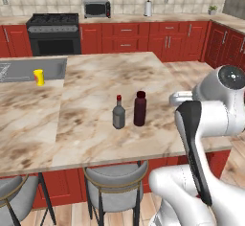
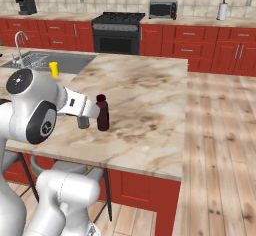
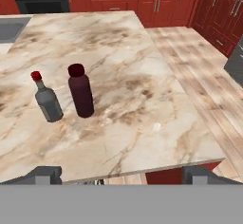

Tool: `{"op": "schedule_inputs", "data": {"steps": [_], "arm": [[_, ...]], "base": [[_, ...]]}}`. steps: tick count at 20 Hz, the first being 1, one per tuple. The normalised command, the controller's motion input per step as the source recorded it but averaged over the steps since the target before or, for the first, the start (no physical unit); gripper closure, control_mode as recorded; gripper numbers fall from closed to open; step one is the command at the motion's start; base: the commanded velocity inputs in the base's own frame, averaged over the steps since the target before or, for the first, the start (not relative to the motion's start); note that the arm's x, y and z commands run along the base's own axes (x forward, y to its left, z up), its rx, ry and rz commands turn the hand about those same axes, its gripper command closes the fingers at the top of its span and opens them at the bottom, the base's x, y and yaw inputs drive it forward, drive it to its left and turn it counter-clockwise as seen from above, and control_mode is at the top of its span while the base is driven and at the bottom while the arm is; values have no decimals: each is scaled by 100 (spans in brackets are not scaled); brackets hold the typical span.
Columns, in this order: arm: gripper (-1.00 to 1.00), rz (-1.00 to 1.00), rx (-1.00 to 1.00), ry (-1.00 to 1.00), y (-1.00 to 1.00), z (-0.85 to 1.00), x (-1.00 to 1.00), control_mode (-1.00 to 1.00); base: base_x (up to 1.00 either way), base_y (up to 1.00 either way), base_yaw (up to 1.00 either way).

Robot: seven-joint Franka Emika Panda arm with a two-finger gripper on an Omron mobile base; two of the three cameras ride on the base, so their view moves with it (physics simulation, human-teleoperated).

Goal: Place the drinks on the dining counter in a tight cluster.

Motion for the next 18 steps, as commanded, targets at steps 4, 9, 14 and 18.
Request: {"op": "schedule_inputs", "data": {"steps": [4, 9, 14, 18], "arm": [[-100, 0, 0, 0, 0, 0, 0, 100], [-100, 0, 0, 0, 0, 0, 0, 100], [-100, 0, 0, 0, 0, 0, 0, 100], [-100, 0, 0, 0, 0, 0, 0, 100]], "base": [[-18, -1, -2], [-100, -66, -40], [-83, -35, -59], [-21, 0, -90]]}}
